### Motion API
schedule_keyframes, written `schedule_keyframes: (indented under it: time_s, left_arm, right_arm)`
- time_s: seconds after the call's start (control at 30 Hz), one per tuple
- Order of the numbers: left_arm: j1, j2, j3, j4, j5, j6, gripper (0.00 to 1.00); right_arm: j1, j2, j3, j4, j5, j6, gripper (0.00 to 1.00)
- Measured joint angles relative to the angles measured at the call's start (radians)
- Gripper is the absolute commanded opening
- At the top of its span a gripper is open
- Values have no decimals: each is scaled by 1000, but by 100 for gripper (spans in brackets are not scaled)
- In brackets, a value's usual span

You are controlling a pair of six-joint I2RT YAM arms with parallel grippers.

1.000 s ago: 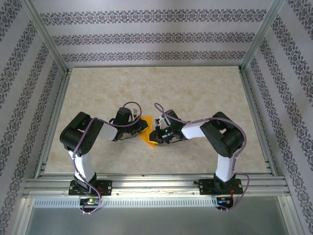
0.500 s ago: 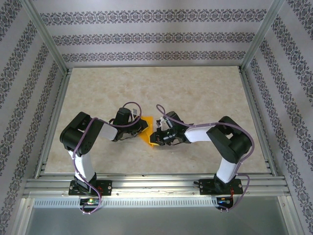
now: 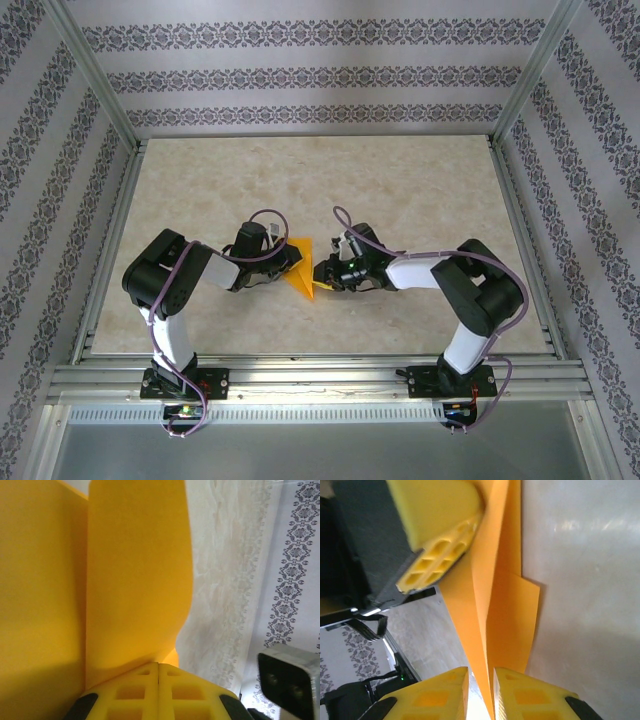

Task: Fold a paper plane with a square sheet of paper (pick it up from the middle)
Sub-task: Fourth fold the wing at the center of the table.

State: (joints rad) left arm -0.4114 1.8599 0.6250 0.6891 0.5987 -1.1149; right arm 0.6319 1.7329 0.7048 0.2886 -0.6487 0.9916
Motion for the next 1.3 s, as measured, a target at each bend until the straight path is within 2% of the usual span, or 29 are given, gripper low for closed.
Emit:
schedule_keyframes:
  time_s: [0.33,0.6,1.07,1.3]
  left_arm:
    - [0,0,-19,35,-5,-18,1]
    - [0,0,-22,40,-8,-19,1]
    - [0,0,-32,60,-16,-34,1]
    - [0,-3,-37,62,-21,-38,1]
  right_arm:
    - [8,39,5,31,-34,16,11]
    - [17,63,9,48,-72,12,10]
    - [39,100,20,38,-87,-4,10]
    - [47,101,24,38,-98,-3,19]
